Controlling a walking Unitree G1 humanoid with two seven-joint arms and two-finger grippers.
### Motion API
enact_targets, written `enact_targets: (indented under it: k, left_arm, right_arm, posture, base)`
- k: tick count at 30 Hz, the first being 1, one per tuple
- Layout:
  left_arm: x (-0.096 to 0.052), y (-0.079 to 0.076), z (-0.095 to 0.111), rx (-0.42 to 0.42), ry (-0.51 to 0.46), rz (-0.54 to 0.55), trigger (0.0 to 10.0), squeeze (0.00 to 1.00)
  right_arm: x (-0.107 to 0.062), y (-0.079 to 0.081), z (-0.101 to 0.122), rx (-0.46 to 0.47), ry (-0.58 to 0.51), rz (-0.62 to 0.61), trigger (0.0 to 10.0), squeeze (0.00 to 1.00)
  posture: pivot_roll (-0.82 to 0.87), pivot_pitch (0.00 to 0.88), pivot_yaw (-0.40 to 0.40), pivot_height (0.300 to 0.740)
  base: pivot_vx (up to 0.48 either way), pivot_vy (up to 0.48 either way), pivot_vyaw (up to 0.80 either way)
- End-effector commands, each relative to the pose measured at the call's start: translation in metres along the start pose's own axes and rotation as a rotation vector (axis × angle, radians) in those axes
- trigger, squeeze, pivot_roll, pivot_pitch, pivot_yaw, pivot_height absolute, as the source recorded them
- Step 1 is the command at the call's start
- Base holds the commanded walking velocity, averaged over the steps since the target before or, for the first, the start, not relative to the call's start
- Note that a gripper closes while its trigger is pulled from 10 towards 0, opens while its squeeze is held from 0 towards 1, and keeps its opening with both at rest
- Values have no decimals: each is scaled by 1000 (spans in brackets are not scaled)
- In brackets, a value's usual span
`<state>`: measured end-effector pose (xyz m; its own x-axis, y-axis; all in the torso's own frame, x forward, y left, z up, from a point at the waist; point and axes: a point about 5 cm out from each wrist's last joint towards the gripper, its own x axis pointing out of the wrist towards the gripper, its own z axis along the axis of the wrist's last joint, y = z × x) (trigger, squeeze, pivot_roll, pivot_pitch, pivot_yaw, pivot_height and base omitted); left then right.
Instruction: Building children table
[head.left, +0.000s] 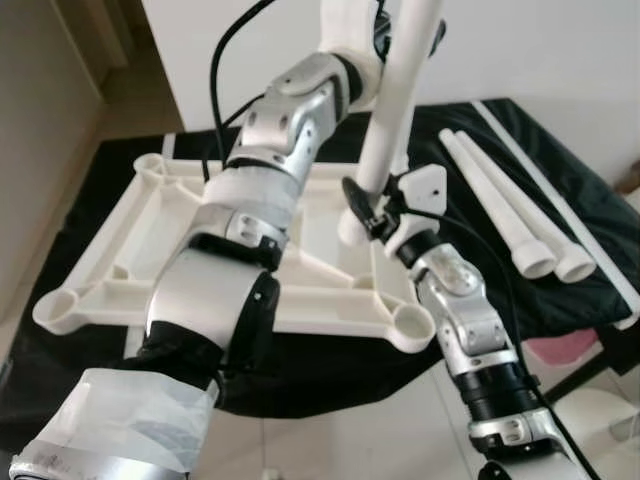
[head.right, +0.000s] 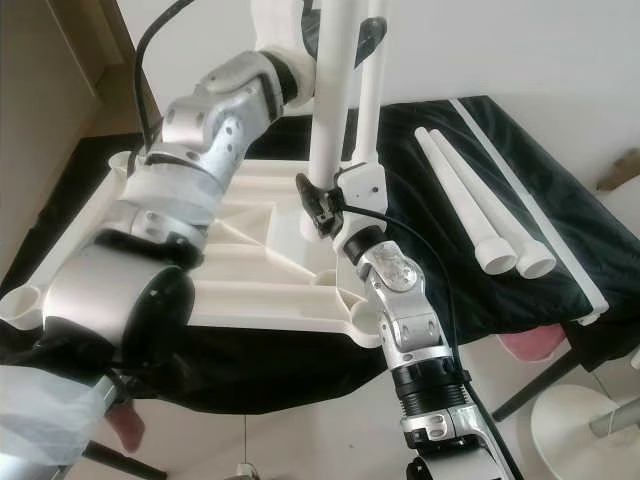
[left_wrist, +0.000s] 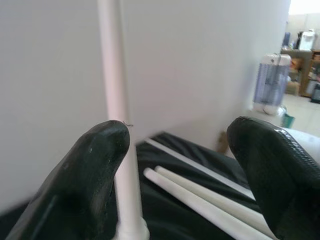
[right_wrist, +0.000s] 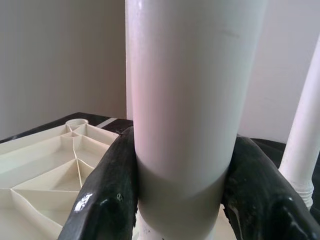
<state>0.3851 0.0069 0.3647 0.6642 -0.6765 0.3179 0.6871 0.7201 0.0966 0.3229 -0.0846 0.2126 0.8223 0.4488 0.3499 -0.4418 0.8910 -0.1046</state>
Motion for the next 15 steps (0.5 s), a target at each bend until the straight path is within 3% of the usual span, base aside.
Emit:
enact_targets:
  k: [1, 6, 8, 11, 12, 15]
  left_arm:
    - [-5, 3, -12, 25, 21, -45, 10000, 0]
    - [-14, 20, -24, -19, 23, 80, 10000, 0]
    - [-23, 35, -35, -26, 62, 192, 10000, 0]
    - [-26, 39, -38, -27, 70, 230, 10000, 0]
    - [-33, 48, -45, -75, 74, 299, 10000, 0]
    - [-39, 54, -52, -123, 81, 351, 10000, 0]
  right_arm:
    - [1, 0, 4, 8, -27, -12, 10000, 0]
    - [0, -3, 6, 11, -46, -33, 10000, 0]
    - [0, -5, 9, 27, -66, -55, 10000, 0]
    - [0, -6, 10, 34, -74, -62, 10000, 0]
    - [0, -6, 12, 43, -87, -75, 10000, 0]
    - [0, -7, 13, 50, -97, -86, 10000, 0]
  posture:
    - [7, 0, 35, 740]
    - [7, 0, 35, 740]
    - [5, 0, 36, 740]
    - [7, 0, 35, 740]
    - [8, 0, 35, 740]
    - [8, 0, 35, 740]
  base:
    - [0, 0, 0]
    - [0, 0, 0]
    - [0, 0, 0]
    - [0, 0, 0]
    - [0, 0, 0]
    - [0, 0, 0]
